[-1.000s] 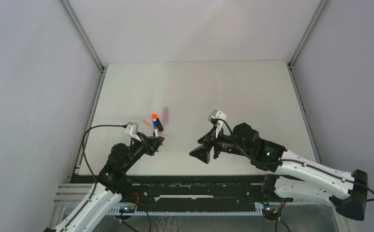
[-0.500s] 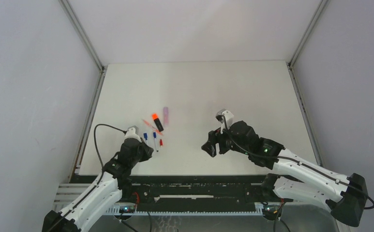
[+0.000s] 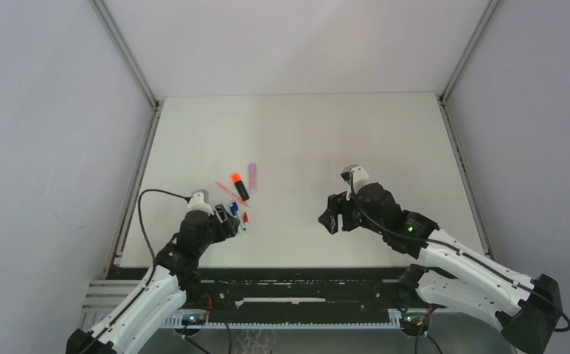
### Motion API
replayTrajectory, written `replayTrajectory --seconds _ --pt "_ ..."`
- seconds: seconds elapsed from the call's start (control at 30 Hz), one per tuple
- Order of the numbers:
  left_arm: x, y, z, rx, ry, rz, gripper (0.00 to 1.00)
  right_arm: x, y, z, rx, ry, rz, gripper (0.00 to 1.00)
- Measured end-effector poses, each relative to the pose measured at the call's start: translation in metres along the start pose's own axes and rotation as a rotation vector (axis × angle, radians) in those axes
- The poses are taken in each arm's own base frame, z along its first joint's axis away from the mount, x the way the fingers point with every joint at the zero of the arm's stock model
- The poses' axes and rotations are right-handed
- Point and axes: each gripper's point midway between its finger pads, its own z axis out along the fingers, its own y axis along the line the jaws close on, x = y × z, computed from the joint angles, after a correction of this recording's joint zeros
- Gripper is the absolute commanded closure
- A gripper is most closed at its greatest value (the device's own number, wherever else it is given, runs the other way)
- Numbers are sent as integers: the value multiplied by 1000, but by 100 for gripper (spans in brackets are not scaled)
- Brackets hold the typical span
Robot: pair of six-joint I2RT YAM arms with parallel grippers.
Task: Insert the pens into the pen caps
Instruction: Place the pen at the center of the board, then pick up the pen from the center of the board.
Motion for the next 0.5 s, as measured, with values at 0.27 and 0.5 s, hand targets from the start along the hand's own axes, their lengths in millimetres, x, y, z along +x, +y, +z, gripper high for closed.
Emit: replayTrajectory --seconds 0.27,0.5 --pt "-71 -26 -20 116 -328 96 18 11 -85 7 326 65 109 32" --pt "-111 -30 -52 147 -551 94 15 32 -164 5 621 154 256 36"
